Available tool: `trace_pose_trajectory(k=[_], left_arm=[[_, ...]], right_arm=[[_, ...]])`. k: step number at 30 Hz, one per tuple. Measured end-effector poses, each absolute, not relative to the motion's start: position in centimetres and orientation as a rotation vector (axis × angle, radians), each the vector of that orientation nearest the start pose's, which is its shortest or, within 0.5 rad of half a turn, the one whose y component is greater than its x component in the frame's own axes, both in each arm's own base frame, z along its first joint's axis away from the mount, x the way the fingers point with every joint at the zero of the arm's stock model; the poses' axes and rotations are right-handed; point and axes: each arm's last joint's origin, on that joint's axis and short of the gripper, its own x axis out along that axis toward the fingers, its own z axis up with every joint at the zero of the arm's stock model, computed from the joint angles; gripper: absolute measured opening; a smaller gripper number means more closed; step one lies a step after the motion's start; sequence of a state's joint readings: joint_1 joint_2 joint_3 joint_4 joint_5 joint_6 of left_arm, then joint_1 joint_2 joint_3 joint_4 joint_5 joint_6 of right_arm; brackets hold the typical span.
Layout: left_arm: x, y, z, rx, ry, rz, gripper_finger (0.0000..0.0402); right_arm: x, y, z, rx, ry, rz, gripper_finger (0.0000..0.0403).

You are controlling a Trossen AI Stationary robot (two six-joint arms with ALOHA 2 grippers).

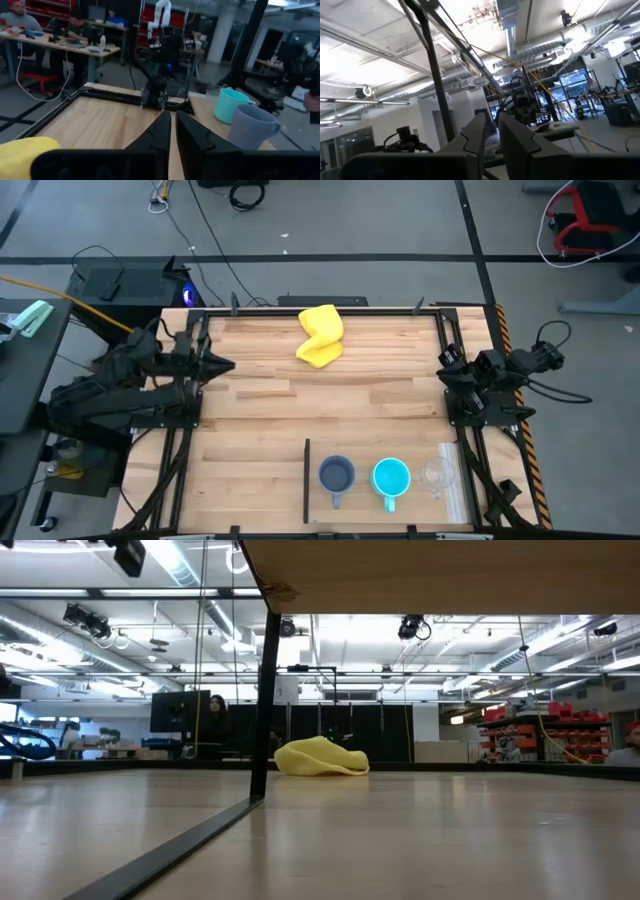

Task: Stack small to large cups/mugs on shelf
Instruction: Return to Home Position

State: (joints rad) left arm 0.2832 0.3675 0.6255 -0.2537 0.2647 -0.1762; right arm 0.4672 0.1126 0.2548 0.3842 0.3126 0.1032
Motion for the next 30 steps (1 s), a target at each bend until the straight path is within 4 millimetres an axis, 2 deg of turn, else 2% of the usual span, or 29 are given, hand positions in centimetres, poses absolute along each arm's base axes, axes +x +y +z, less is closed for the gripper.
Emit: trace_pose_trajectory(k=[7,18,24,30], left_arm=[[8.2,1.6,28.0,-0.176,-0.127,0.012,0.0028],[7.8,1.6,22.3,-0.236,-0.146,0.029,0.0030],[8.6,1.9,20.5,-0.248,-0.130,0.043,0.0036],[9.1,2.1,18.4,-0.254,-0.097,0.063,0.0028]], right_arm=[[6.9,2.2,26.0,0.335,-0.469,0.155,0.0062],[8.1,2.6,22.3,0.375,-0.385,0.116,0.0062],[8.4,2.8,20.7,0.384,-0.387,0.109,0.0062],[8.8,2.9,19.8,0.371,-0.308,0.104,0.0062]])
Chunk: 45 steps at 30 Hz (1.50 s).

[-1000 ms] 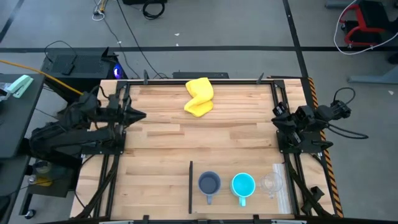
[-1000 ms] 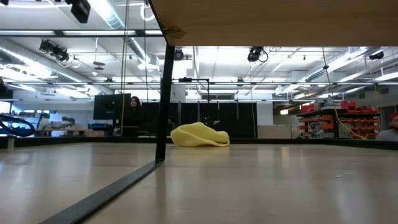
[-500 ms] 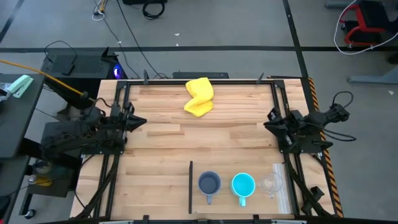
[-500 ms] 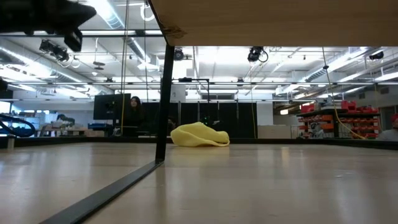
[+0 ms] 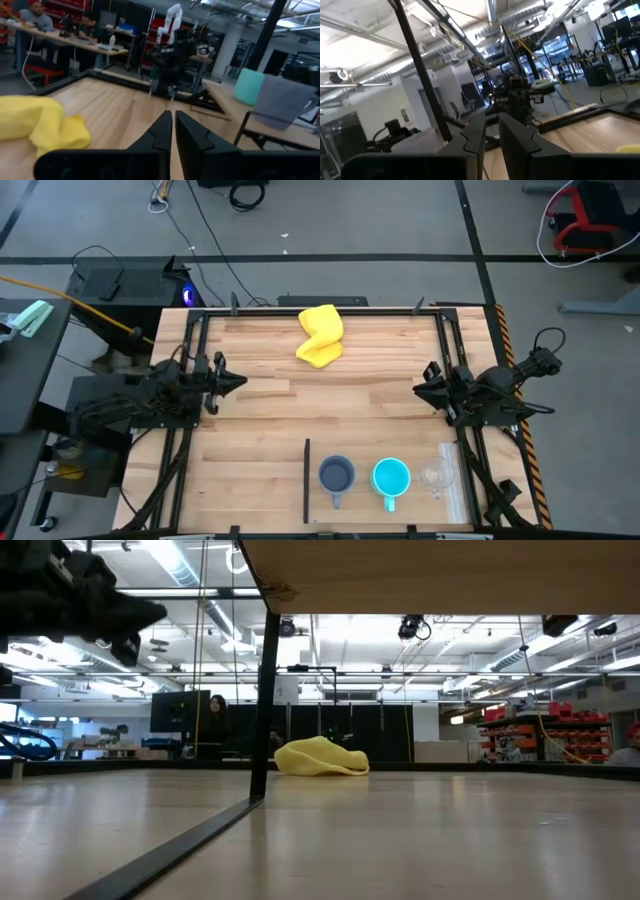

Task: Stack small to large cups/mugs on shelf
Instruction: Return to Home Position

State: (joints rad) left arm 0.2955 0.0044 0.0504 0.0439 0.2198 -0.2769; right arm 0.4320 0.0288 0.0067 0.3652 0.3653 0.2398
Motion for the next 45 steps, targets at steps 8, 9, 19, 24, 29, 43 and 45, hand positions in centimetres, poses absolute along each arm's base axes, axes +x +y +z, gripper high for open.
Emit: trace_pose_trajectory(k=[8,9,19,24,29,43,45], left_arm=[[9.5,2.3,17.1,-0.191,-0.053,0.095,0.0025],[9.5,2.3,17.0,-0.183,-0.051,0.096,0.0026],[9.5,2.3,17.0,-0.160,-0.048,0.096,0.0034],[9.5,2.3,17.1,-0.159,-0.055,0.092,0.0026],[9.5,2.3,17.1,-0.158,-0.056,0.092,0.0024],[9.5,2.3,17.1,-0.159,-0.057,0.092,0.0032],[9.5,2.3,17.1,-0.158,-0.057,0.092,0.0029]], right_arm=[[9.1,3.1,18.4,0.229,-0.177,0.080,0.0062],[9.1,3.1,18.2,0.216,-0.158,0.078,0.0062],[9.3,3.2,16.9,0.171,-0.027,0.071,0.0062],[9.4,3.2,16.9,0.170,-0.026,0.071,0.0062],[9.4,3.2,16.9,0.171,-0.026,0.071,0.0062],[9.4,3.2,17.0,0.171,-0.026,0.071,0.0062],[9.3,3.2,17.0,0.171,-0.027,0.071,0.0062]])
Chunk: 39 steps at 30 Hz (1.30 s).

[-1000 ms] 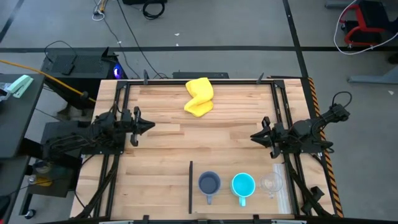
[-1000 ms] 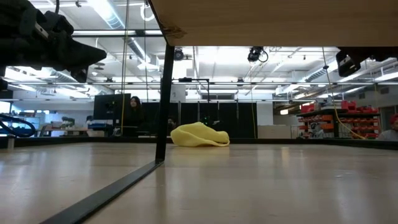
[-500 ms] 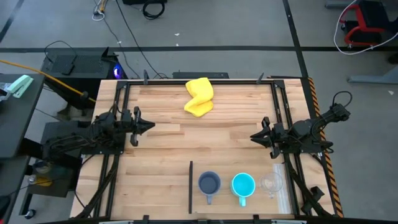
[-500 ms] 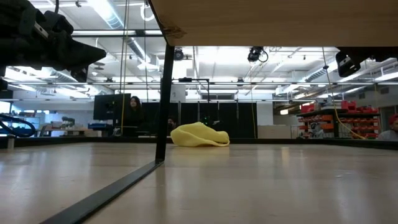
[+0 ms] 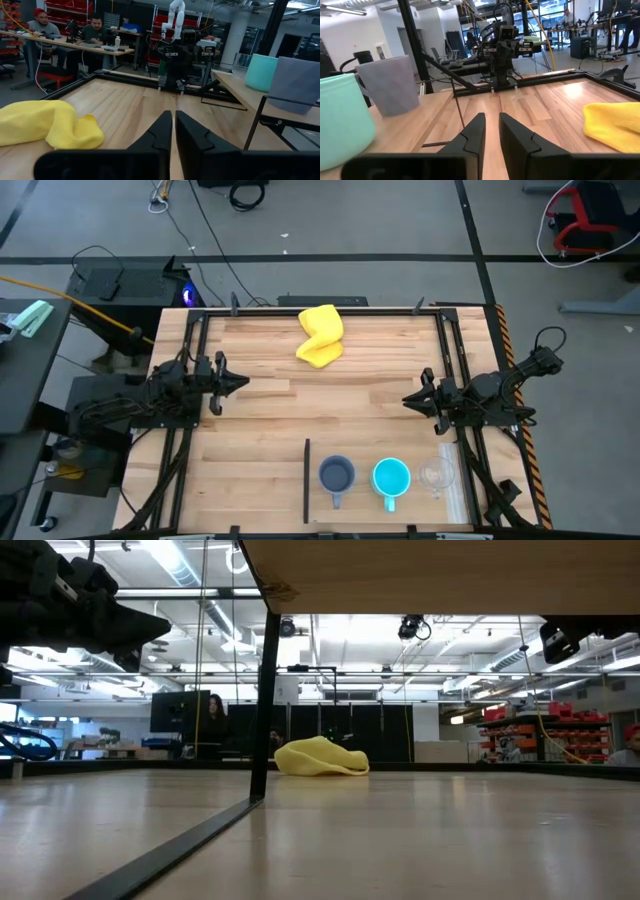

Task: Stack small to large cups/mugs on shelf
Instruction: Return to Home Position

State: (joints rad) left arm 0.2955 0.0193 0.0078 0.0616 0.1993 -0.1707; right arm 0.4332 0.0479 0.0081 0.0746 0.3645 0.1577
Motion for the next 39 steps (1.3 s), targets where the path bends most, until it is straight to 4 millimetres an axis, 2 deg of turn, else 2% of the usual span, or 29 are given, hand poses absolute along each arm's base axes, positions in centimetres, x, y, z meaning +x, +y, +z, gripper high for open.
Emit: trace_pose_trajectory(k=[17,29,39], left_arm=[[9.52,2.30,17.06,-0.159,-0.057,0.092,0.0036],[9.52,2.30,17.05,-0.159,-0.057,0.092,0.0023],[9.52,2.30,17.05,-0.159,-0.057,0.092,0.0036]], right_arm=[[9.35,3.19,16.98,0.171,-0.027,0.071,0.0062],[9.35,3.19,16.98,0.171,-0.027,0.071,0.0062],[9.35,3.19,16.98,0.172,-0.027,0.071,0.0062]])
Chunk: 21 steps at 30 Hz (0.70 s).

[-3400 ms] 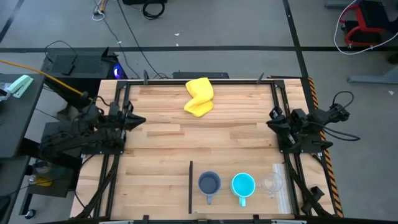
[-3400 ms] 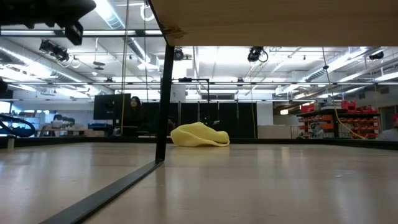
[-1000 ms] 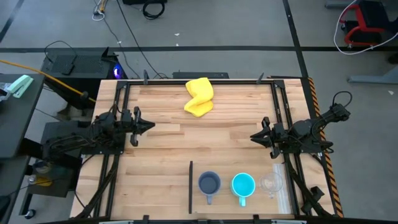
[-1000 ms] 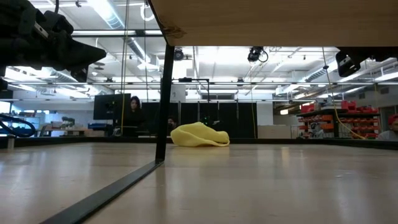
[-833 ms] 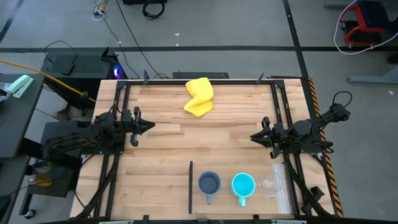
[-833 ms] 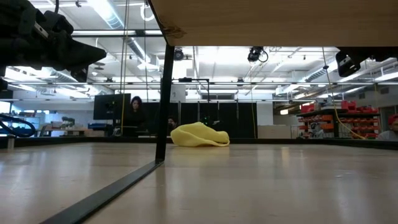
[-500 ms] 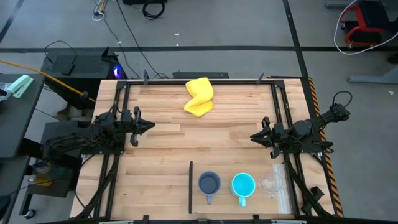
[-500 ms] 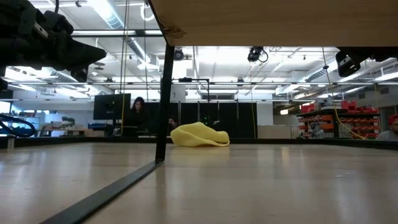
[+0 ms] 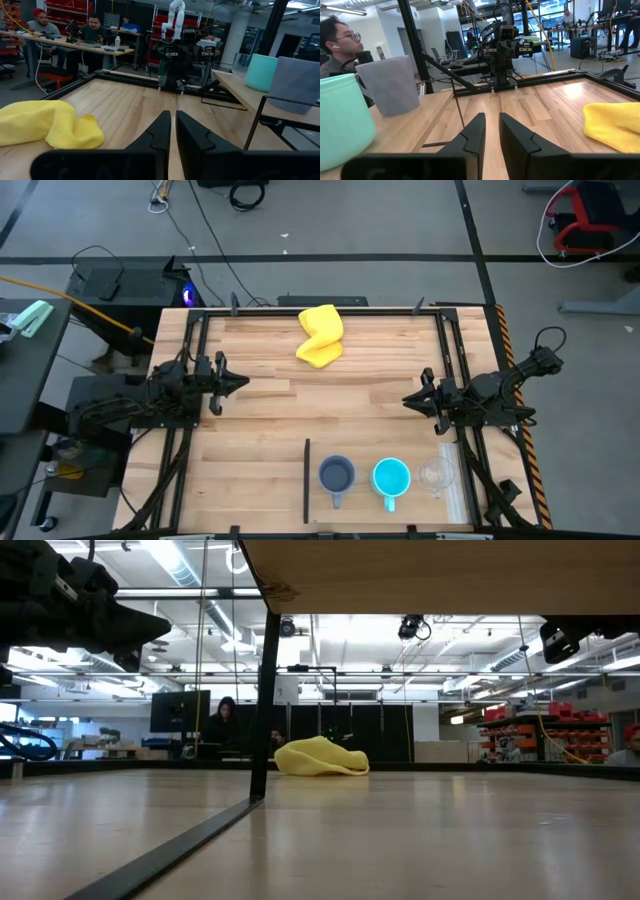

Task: Stack small to large cups/mugs on shelf
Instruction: Return to Home Position

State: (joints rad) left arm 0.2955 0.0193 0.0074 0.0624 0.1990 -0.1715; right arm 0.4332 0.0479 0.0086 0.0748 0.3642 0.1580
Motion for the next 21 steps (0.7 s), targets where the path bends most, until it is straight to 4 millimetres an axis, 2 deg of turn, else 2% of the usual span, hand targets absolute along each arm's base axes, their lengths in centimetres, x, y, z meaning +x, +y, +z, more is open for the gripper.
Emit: trace_pose_trajectory(k=[12,21], left_arm=[[9.52,2.30,17.05,-0.159,-0.057,0.092,0.0023],[9.52,2.30,17.05,-0.159,-0.057,0.092,0.0035]], right_arm=[[9.35,3.19,16.98,0.172,-0.027,0.071,0.0062],[9.35,3.19,16.98,0.172,-0.027,0.072,0.0062]])
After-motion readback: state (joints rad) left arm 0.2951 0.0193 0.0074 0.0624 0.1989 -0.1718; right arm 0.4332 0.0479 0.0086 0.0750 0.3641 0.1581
